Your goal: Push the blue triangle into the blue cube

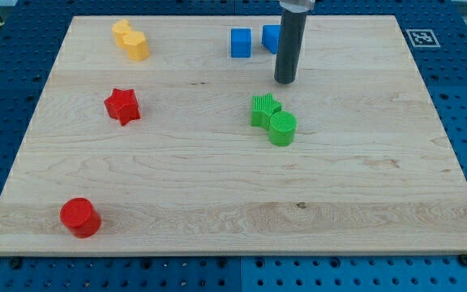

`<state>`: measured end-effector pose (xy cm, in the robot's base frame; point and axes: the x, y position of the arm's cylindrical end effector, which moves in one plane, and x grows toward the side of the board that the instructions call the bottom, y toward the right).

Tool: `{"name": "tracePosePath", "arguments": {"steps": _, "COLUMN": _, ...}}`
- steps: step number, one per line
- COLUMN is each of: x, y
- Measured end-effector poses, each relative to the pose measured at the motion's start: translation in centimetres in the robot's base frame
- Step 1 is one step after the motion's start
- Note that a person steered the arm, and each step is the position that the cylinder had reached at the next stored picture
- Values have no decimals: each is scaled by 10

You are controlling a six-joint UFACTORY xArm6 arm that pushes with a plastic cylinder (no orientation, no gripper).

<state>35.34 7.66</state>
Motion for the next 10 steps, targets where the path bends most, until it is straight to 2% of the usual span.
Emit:
{"name": "tracePosePath", "arguments": {"steps": 3, "x": -8, "y": 60}}
{"name": "tracePosePath", "arguments": {"steps": 4, "x": -26, "y": 95}}
{"name": "tracePosePath", "arguments": {"steps": 5, "x": -81, "y": 98}}
{"name": "tracePosePath", "arguments": {"steps": 6, "x": -104, "y": 78}}
{"name": "tracePosePath", "arguments": {"steps": 7, "x": -104, "y": 34}}
{"name": "tracePosePath", "arguments": {"steps": 8, "x": -102, "y": 28}}
{"name": "tracePosePath", "arguments": {"steps": 10, "x": -100, "y": -26}}
